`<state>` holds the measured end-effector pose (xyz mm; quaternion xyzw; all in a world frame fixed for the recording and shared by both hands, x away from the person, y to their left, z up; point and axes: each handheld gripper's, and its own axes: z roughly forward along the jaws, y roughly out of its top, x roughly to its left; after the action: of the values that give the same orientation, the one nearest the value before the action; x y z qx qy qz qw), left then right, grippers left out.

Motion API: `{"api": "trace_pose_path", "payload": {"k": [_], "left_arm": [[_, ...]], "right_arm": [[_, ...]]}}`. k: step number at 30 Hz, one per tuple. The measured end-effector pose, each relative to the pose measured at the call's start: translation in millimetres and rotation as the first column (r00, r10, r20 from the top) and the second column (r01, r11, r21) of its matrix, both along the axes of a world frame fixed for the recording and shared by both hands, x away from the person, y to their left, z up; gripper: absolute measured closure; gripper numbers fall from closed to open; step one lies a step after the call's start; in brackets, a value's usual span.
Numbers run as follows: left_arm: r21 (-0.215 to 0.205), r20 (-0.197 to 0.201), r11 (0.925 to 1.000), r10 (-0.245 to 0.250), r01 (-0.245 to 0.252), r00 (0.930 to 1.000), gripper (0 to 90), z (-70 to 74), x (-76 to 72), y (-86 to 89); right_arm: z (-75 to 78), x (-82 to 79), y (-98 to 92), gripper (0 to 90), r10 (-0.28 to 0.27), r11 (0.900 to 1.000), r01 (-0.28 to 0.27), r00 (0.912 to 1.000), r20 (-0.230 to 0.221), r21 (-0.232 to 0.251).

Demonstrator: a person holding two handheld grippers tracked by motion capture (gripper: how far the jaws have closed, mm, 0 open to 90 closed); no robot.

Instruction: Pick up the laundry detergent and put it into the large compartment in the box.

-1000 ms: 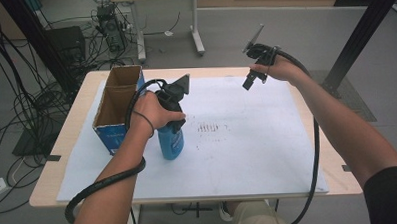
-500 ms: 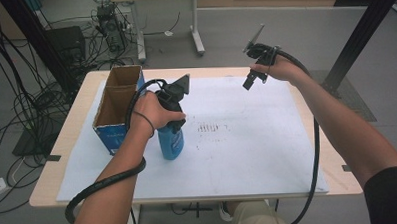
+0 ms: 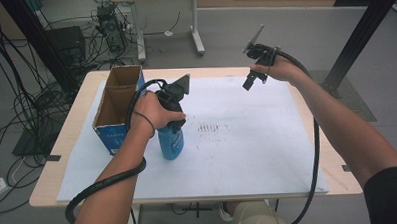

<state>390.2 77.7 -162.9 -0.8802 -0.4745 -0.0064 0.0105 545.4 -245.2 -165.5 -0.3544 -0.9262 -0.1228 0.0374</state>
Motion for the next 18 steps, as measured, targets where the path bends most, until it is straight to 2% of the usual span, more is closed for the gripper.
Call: {"api": "trace_pose_path", "payload": {"k": [4,8,13,18], "left_arm": [[-0.005,-0.001,1.0,-0.003,0.003,1.0,37.0,5.4,0.1,-2.4],[-0.009,0.0,1.0,0.0,0.0,1.0,37.0,22.2,-0.9,-7.2],[-0.015,0.013,0.9999,-0.002,0.002,0.9999,37.1,58.5,-2.4,-11.8],[-0.052,0.023,0.9984,0.021,-0.02,0.9995,37.0,105.4,2.8,-3.3]], "right_arm": [[0.0,-0.1,-0.6,8.1,0.0,1.0,0.0,1.0,0.0,0.002],[-1.1,-1.0,-1.7,8.1,0.004,1.0,-0.004,1.0,0.003,0.007],[-1.7,-0.7,-1.9,8.1,0.009,1.0,-0.009,1.0,-0.003,0.005],[0.5,-3.1,-3.1,8.1,0.013,1.0,-0.013,0.9999,0.004,0.009]]}}
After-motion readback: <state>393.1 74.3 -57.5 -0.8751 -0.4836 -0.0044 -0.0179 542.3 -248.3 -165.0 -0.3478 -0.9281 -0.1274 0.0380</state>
